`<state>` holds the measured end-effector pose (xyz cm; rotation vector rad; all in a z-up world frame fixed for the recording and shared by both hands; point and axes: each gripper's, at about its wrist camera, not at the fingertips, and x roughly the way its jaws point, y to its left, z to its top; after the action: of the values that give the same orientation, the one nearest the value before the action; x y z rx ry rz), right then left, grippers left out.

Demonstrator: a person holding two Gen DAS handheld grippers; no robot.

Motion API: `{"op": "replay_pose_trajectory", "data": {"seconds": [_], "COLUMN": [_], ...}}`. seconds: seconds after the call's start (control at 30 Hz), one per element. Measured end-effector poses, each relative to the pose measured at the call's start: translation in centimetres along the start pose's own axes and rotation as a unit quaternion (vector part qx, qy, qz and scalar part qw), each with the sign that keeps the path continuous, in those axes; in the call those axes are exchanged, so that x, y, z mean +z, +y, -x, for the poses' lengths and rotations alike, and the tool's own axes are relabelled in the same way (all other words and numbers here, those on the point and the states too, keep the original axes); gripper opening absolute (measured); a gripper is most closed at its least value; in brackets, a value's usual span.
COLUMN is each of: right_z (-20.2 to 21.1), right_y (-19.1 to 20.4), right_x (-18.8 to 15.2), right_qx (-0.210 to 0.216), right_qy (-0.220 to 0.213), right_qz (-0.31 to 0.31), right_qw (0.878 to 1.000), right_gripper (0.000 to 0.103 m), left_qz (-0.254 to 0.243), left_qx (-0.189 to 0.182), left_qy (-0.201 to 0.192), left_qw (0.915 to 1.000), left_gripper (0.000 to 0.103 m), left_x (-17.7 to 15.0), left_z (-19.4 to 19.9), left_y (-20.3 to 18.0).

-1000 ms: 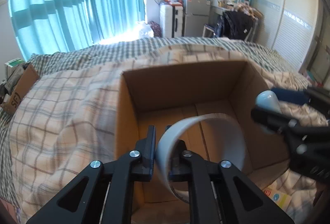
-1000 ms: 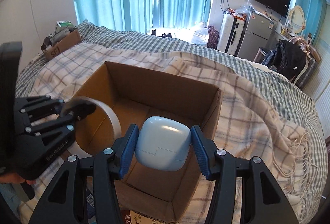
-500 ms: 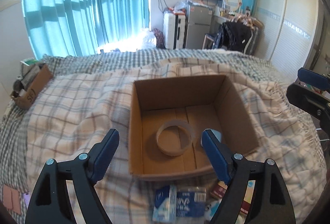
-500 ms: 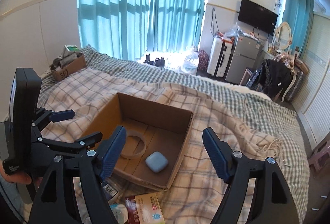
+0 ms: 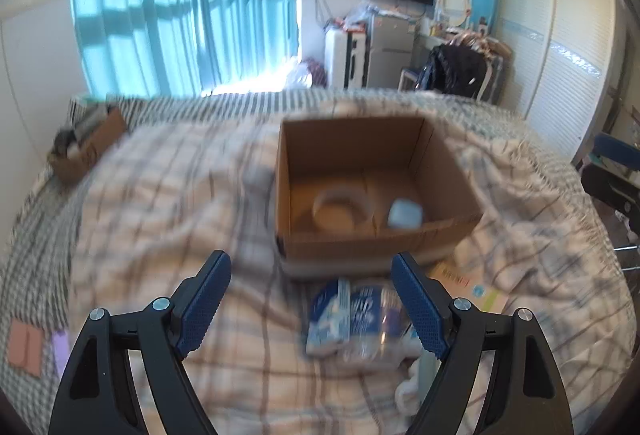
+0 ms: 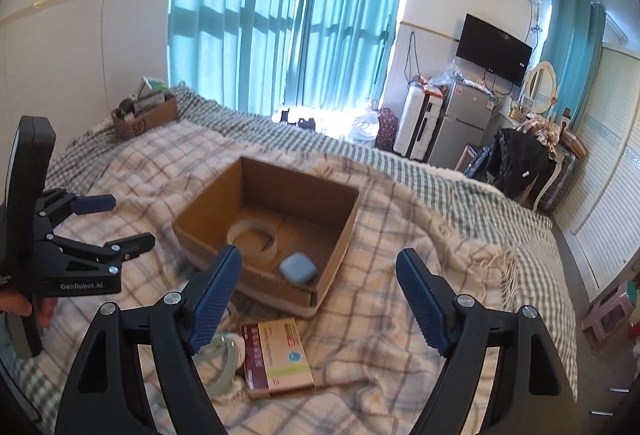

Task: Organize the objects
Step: 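Withdraw both grippers from the box back to the loose items, then grasp the blue tissue pack with the left gripper while the right gripper grasps the amoxicillin box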

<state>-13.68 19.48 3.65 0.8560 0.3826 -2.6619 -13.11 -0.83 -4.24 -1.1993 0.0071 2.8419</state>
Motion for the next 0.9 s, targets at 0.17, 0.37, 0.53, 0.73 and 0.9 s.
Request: {"op": "replay_pose_trajectory", "data": {"seconds": [0.17,0.37,0.53,0.73,0.9], "right_z": [-4.3,-8.2,-9.4,-10.0,-10.7], "right_y": [0.5,0.9,1.0,2.2,3.3], "right_x": [-4.5,-8.2,-10.3,-11.0,-12.0], "right_qx": [0.012,0.032,0.038,0.045,0.035], "right_qy": [0.056,0.102,0.132,0.156,0.191], "right_qz": [-0.010,-0.013,-0.012,0.013,0.037], "right_qw": [0.998,0.994,0.990,0.987,0.980], "right_gripper": [0.080,0.080,0.080,0.080,0.080], "left_qz": [0.009,0.003,0.021,0.000,0.010], "left_qx": [-0.006,-0.003,0.000,0.004,-0.021], "left_qy": [0.058,0.089,0.102,0.122,0.151], "left_qw": [0.9983,0.9960,0.9946,0.9925,0.9883], "left_gripper": [0.085,0.074,0.061,0.061,0.061], "left_x": [-3.9,-6.0,-6.6,-7.0,-8.0], "left_z": [-4.4,-7.9,-8.5,-9.2,-9.8], "left_y": [-0.4,-0.7,0.3,-0.5,-0.3]}}
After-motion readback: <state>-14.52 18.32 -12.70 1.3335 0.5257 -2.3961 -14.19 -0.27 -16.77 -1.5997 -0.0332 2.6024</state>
